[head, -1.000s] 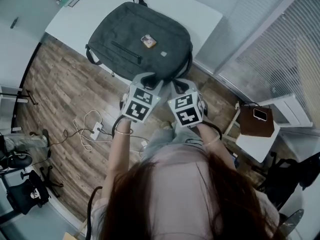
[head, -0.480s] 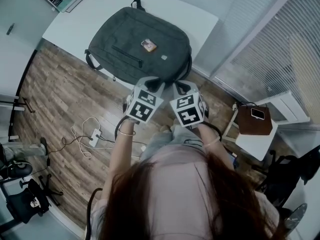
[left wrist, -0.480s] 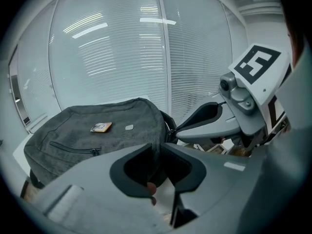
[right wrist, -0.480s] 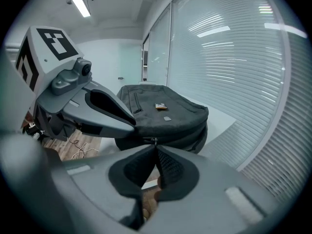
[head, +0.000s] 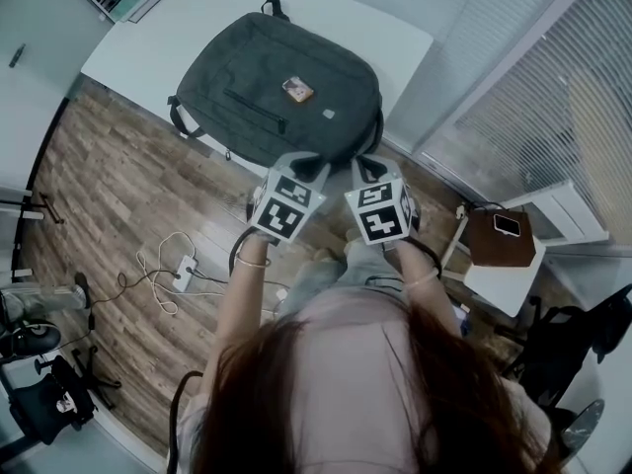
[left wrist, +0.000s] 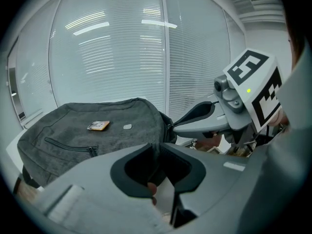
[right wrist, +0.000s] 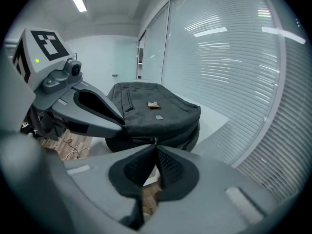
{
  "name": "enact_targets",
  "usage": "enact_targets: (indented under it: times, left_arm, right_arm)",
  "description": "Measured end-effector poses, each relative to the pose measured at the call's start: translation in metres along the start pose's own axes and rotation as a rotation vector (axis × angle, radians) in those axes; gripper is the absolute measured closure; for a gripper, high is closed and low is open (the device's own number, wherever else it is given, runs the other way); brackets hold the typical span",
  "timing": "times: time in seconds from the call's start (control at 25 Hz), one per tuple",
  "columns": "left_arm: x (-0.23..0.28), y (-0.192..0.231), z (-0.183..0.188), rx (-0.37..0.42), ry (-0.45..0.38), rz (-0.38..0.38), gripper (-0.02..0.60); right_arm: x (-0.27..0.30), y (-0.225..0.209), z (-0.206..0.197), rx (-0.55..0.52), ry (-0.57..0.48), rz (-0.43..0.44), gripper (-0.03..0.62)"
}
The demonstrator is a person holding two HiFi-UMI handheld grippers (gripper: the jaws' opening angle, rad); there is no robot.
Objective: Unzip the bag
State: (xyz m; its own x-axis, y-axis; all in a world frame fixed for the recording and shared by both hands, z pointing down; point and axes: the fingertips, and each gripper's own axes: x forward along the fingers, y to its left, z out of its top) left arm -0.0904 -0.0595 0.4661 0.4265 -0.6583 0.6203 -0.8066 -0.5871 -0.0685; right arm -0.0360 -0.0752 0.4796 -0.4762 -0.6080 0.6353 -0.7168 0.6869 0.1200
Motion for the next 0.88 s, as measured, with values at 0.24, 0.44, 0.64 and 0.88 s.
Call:
enact_targets:
  times: [0.24,0.44,0.64,0.88]
  left_arm:
    - [0.001,0.002,0.0,-0.039,-0.004,-0.009,0.523]
    - [0.003,0.002,-0.002,-0.061,-0.01,0.001,0.523]
    - [0.005,0.003,-0.002,-0.093,-0.005,0.015,0.523]
    - [0.006,0.004,-0.003,-0.132,-0.001,0.022,0.523]
  right_arm:
    - [0.002,-0.008,0.001,-0.017,-0.002,0.011,0.582]
    - [0.005,-0.02,0.002,-0.029,-0.005,0.033,0.582]
    - [0.009,-0.029,0.003,-0.04,-0.012,0.055,0.582]
    - [0.012,-0.04,0.006,-0.062,-0.015,0.075,0.582]
